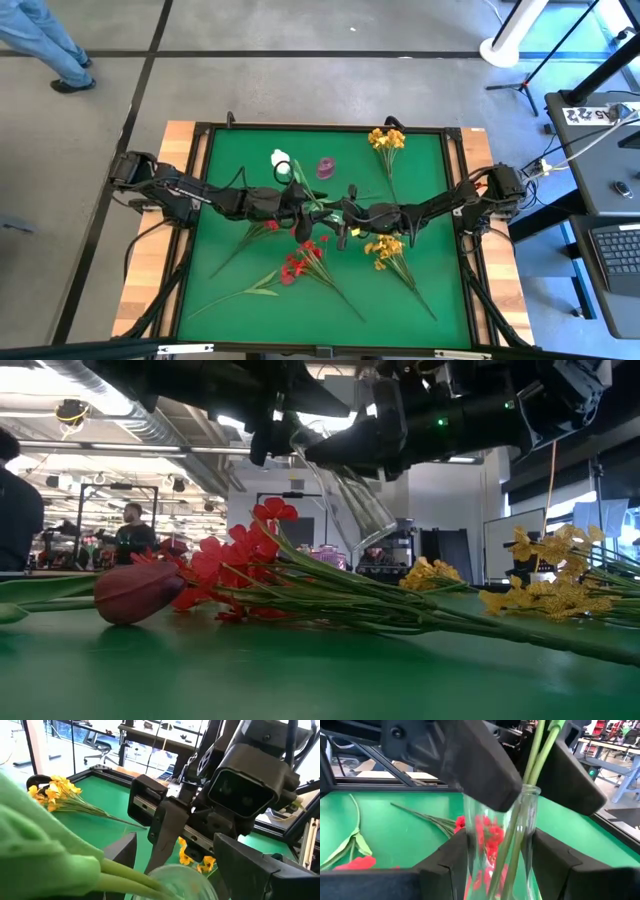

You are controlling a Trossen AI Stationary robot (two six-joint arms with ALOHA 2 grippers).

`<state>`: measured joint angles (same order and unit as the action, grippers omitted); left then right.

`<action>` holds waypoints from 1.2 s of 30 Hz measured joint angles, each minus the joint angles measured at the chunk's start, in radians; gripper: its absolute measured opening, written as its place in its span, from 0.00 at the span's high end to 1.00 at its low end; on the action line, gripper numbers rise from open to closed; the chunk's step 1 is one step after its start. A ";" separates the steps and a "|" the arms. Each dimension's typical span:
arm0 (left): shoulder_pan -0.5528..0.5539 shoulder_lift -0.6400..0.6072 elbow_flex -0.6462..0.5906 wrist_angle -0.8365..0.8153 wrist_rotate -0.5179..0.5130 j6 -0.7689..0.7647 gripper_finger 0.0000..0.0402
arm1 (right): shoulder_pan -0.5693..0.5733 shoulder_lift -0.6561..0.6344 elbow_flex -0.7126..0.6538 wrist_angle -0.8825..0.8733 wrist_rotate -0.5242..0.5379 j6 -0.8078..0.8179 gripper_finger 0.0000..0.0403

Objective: Sort flowers into vase by color
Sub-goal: Adjust the transparent vase

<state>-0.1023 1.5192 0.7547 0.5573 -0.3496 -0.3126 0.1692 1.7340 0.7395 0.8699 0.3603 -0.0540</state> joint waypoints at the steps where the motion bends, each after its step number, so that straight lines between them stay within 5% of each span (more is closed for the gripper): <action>1: 0.000 0.000 0.000 -0.003 -0.001 0.000 0.36 | 0.000 0.000 0.000 0.001 0.012 0.000 0.58; 21: -0.017 -0.084 0.049 -0.391 -0.044 -0.145 0.36 | -0.001 0.000 0.000 0.013 0.022 0.004 0.58; 36: -0.008 -0.084 0.050 -0.379 -0.040 -0.165 0.36 | 0.000 0.000 0.000 0.030 0.017 0.004 0.58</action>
<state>-0.1104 1.4357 0.8043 0.1785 -0.3897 -0.4778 0.1688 1.7336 0.7391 0.8999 0.3773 -0.0496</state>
